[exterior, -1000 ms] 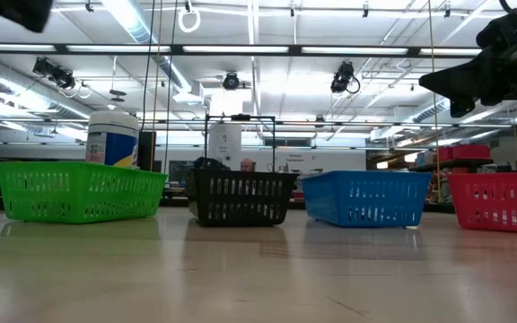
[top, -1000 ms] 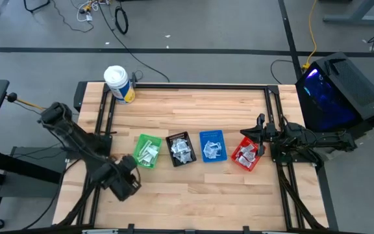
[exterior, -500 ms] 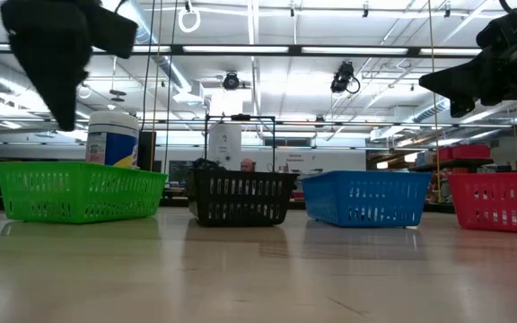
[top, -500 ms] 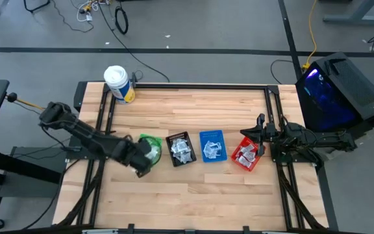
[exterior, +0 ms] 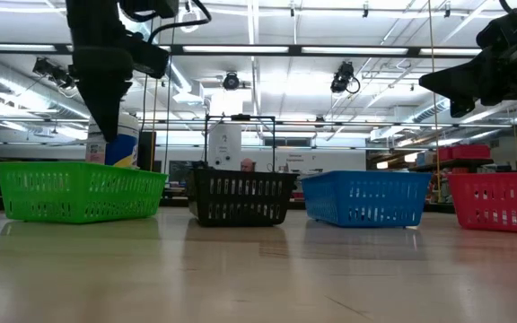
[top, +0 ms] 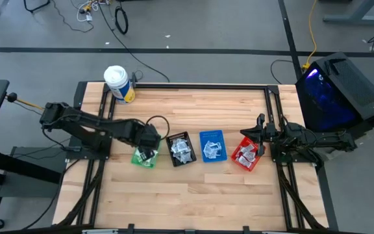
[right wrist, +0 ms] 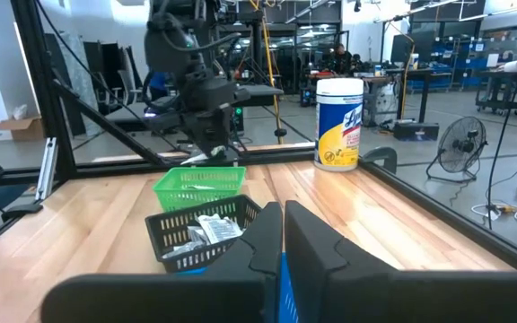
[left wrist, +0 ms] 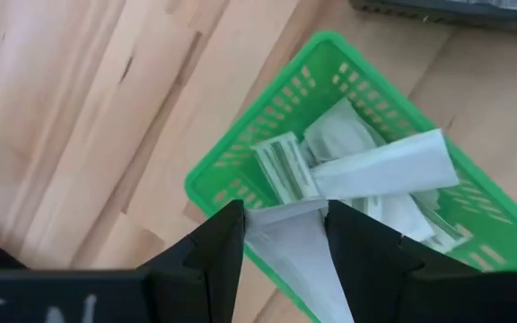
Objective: Pick & Place First Aid Supplies
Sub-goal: Put the bandage into the green basket, then return to Home Position
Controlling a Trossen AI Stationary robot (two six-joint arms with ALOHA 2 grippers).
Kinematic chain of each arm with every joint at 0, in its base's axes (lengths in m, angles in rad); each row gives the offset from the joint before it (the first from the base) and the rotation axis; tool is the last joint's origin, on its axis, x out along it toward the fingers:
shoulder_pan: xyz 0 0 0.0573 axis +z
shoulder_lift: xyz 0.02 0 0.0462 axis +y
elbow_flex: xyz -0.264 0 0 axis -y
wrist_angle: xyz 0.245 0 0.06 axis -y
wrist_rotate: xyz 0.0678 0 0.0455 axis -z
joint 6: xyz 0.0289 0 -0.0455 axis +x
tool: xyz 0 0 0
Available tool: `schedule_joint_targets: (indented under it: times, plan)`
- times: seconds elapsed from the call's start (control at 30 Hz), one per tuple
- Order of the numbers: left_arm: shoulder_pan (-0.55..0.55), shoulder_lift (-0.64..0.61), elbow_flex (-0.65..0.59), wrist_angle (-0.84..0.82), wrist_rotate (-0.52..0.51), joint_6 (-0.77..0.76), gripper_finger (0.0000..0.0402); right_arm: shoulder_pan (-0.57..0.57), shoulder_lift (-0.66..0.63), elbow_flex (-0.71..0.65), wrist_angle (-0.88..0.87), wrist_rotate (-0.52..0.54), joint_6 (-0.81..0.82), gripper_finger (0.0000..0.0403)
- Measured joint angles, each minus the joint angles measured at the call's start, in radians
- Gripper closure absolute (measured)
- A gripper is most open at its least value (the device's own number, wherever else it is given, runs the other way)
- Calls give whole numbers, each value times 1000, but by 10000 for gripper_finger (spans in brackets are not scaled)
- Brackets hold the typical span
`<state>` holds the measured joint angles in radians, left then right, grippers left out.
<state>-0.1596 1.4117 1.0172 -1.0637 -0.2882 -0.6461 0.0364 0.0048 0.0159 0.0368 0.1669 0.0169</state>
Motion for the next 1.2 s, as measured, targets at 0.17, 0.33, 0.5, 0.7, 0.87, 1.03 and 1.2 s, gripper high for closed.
schedule_joint_targets:
  times: [0.17, 0.33, 0.5, 0.7, 0.87, 1.03, 1.2]
  plan:
    - [22, 0, 0, 31, 22, 16, 228, 0, 0, 0, 0, 0, 0, 380]
    - [24, 0, 0, 59, 36, 65, 192, 0, 0, 0, 0, 0, 0, 380]
    - [24, 0, 0, 81, 35, 67, 137, 0, 0, 0, 0, 0, 0, 380]
    - [9, 1, 0, 144, -4, 67, 107, 0, 0, 0, 0, 0, 0, 380]
    - [-3, 2, 0, 233, -3, 67, 114, 0, 0, 0, 0, 0, 0, 380]
    - [-3, 2, 0, 306, -3, 66, 142, 0, 0, 0, 0, 0, 0, 380]
    - [-18, 2, -27, 409, -3, 66, 195, 0, 0, 0, 0, 0, 0, 380]
